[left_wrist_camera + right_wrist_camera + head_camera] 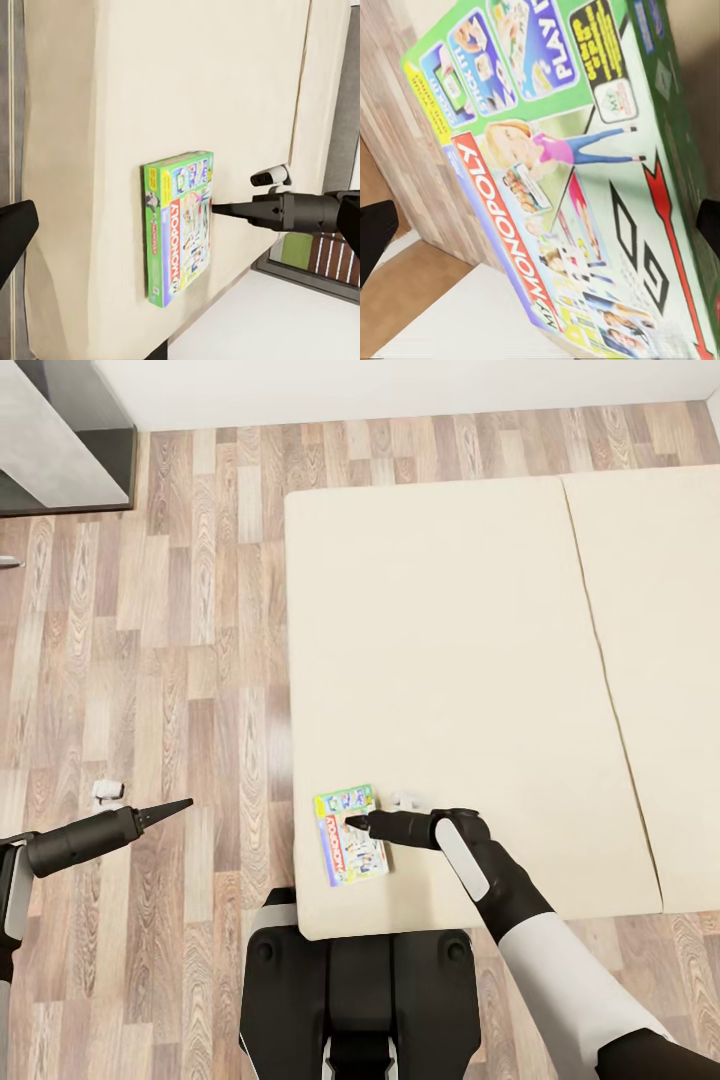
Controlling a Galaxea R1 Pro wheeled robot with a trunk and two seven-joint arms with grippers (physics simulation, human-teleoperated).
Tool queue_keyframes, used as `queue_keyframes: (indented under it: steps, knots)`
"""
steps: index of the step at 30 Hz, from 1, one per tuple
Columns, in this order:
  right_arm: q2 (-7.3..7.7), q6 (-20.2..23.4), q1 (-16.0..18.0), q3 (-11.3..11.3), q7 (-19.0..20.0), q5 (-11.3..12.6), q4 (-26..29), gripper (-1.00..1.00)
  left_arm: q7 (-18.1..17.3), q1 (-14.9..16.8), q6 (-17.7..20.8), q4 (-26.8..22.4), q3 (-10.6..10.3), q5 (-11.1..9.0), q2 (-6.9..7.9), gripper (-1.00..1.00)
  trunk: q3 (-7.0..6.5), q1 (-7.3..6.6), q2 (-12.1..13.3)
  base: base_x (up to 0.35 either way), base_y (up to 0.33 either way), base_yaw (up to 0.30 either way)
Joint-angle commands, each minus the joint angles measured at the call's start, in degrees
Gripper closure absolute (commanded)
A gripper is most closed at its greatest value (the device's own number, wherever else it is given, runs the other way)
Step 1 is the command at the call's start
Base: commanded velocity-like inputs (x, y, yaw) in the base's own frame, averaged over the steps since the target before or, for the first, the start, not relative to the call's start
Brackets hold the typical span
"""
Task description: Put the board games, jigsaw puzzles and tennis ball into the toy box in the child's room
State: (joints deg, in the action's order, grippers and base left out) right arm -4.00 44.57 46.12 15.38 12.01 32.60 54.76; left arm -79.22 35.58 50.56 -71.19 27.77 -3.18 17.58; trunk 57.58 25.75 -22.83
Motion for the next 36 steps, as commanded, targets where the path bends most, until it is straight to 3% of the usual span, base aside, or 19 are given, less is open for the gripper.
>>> queue_keyframes:
  steps: [1,36]
  knots:
    - [-0.02,0.26,0.02,0.2,0.24,-0.26,0.0,-1.0,-0.15,0.01,0.6,0.0,0.01,-0.07,0.01,-1.0,0.05,0.04,-0.09,0.0,0.003,0.0]
    - [-0.11,0.25,0.05,0.96,-0.12,-0.26,-2.65,-1.0,-0.13,-0.06,0.65,0.29,-0.08,-0.03,0.0,-1.0,0.05,0.04,-0.09,-0.005,0.04,0.0]
